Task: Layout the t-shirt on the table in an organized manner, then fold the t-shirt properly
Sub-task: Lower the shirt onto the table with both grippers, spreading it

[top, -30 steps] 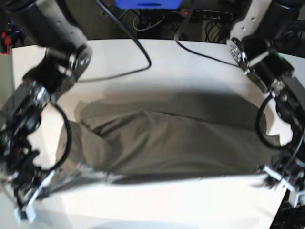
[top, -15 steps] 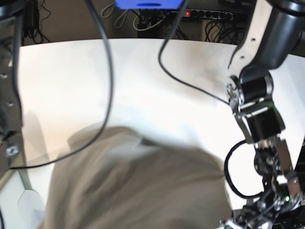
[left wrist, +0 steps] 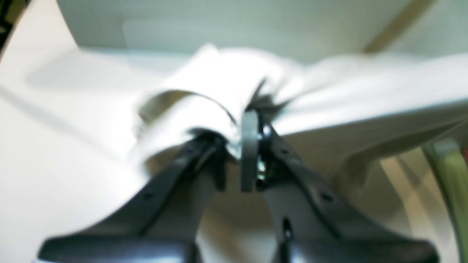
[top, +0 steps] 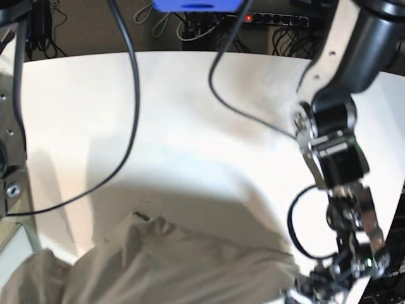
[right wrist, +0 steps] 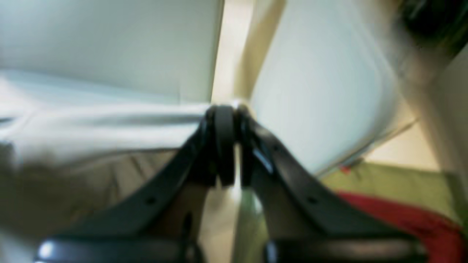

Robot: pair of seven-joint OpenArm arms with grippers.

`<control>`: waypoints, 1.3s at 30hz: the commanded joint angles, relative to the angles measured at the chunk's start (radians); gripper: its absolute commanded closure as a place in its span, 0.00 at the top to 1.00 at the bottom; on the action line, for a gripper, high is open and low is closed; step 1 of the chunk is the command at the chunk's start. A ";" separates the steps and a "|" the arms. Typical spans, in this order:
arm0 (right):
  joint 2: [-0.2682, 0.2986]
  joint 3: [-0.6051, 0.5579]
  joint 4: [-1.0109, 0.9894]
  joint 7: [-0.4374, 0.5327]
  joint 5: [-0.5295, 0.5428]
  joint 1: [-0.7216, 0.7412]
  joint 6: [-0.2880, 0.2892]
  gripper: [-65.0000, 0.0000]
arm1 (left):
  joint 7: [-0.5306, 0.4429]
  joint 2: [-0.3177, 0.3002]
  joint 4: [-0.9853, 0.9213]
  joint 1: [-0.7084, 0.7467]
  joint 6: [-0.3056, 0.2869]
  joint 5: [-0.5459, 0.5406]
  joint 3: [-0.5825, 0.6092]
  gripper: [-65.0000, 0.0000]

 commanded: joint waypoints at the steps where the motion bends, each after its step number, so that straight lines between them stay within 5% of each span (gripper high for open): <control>1: -0.008 0.003 0.052 -0.032 0.019 -0.049 0.005 0.00 | -0.023 -0.028 0.040 -0.008 0.006 0.007 -0.003 0.00; 6: -0.088 0.087 0.279 -0.126 0.102 -0.318 0.005 0.00 | -0.009 -0.036 0.137 0.130 0.003 0.007 -0.003 0.00; 21: -0.347 0.148 0.638 -0.126 0.311 -0.973 0.005 0.00 | 0.175 -0.146 0.431 0.524 -0.004 0.007 -0.004 0.00; 29: -0.425 0.144 0.644 -0.126 0.382 -1.209 0.005 0.00 | 0.195 -0.177 0.445 0.670 -0.004 0.009 -0.004 0.00; 39: -0.455 0.142 0.646 -0.116 0.382 -1.393 0.005 0.00 | 0.195 -0.215 0.436 0.758 -0.004 0.016 -0.004 0.00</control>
